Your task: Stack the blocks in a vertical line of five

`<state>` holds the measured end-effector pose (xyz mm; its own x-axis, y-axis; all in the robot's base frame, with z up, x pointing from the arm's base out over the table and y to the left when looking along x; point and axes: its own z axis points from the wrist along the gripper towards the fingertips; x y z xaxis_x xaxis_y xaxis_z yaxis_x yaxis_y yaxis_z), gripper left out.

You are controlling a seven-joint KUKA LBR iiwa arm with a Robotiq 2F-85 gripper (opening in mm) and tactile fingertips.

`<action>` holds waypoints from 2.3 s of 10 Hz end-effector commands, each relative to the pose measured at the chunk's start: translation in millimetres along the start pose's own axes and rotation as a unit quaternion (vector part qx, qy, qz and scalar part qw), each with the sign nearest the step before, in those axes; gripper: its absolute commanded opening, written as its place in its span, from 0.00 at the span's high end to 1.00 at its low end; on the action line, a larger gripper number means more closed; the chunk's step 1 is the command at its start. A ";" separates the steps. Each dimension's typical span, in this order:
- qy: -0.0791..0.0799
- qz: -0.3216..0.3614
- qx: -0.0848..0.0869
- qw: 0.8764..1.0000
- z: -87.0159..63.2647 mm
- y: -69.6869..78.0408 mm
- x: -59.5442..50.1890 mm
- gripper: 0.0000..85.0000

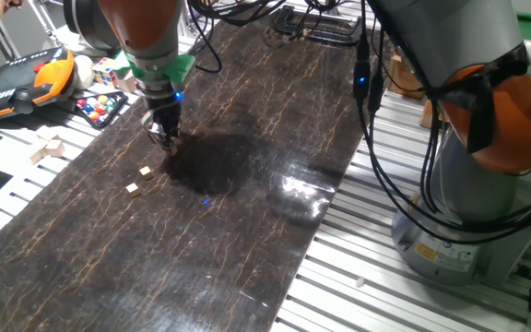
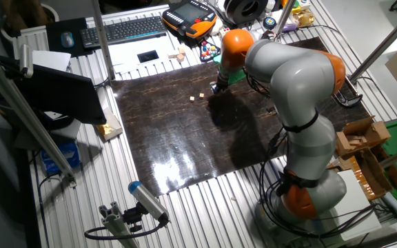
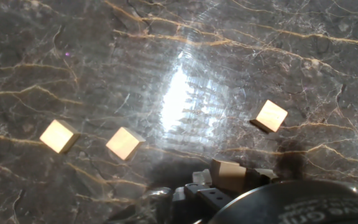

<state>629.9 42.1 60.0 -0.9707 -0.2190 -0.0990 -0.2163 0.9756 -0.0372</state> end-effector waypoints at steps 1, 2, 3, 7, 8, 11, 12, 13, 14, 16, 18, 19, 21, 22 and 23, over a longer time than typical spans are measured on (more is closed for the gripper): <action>0.001 0.003 0.001 1.000 -2.8 0.7 0.1 0.50; 0.003 0.006 0.005 1.000 -6.8 1.0 0.1 0.49; 0.005 0.013 0.007 1.000 -10.7 1.5 0.1 0.49; 0.015 0.053 0.006 0.998 -27.0 12.1 -1.5 0.50; 0.016 0.061 0.009 0.998 -30.3 16.6 -2.6 0.50; 0.019 0.085 0.017 0.996 -33.3 32.5 -7.6 0.50; 0.019 0.095 0.017 0.995 -32.2 37.4 -9.1 0.51; 0.019 0.101 0.017 0.995 -31.7 41.0 -10.8 0.51; 0.019 0.104 0.019 0.994 -31.7 42.3 -11.7 0.51; 0.016 0.114 0.016 0.993 -30.2 41.6 -15.3 0.51; 0.013 0.118 0.015 0.993 -26.3 35.1 -20.5 0.51; 0.012 0.120 0.014 0.993 -25.2 31.2 -22.8 0.51; 0.010 0.121 0.017 0.992 -23.7 26.6 -27.2 0.51; 0.011 0.123 0.018 0.992 -22.5 23.9 -28.9 0.51; 0.013 0.127 0.015 0.992 -21.3 20.8 -30.3 0.51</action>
<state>652.9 68.7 83.2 -0.9959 0.0346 -0.0833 0.0384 0.9983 -0.0443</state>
